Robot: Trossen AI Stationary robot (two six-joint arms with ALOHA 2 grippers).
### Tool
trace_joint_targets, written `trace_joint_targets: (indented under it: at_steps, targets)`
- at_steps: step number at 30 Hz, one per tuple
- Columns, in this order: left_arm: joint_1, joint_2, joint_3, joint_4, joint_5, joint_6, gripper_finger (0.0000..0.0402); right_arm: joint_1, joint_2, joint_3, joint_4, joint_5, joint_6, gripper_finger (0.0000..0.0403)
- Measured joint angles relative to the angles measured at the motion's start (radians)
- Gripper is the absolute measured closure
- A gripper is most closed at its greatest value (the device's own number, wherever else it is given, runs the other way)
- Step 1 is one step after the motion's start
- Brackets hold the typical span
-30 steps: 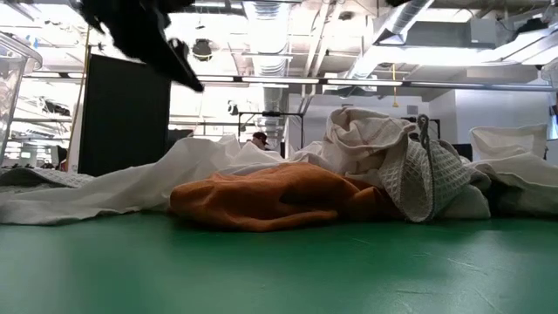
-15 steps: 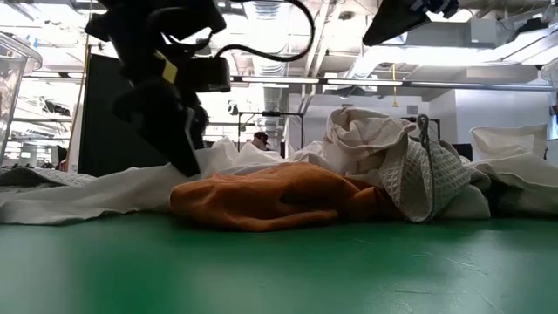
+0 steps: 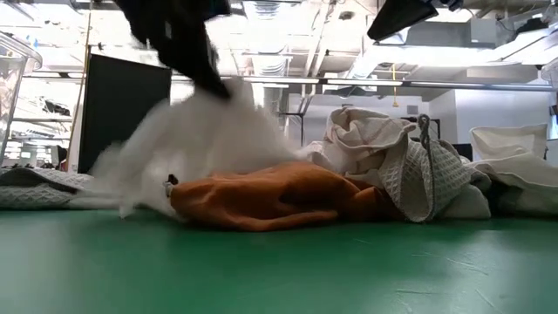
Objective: Sort towels by color in basket
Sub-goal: Put the white towel into the left transparent bin
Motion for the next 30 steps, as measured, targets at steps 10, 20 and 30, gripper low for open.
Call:
trace_joint_targets:
  at_steps: [10,20,30]
  targets:
    - [0.000,-0.602,0.103,-0.030,0.166,0.063,0.0400,-0.047,-0.001,0.000,0.000,0.055,-0.116,0.0330]
    - [-0.001,-0.827,0.135,0.003,0.566,-0.153,0.0401,-0.182,-0.001,0.000,0.004,0.055,-0.144,0.0330]
    - [-0.009,-0.696,0.171,-0.270,0.814,-0.251,0.0401,-0.193,-0.001,0.000,0.005,0.051,-0.155,0.0330]
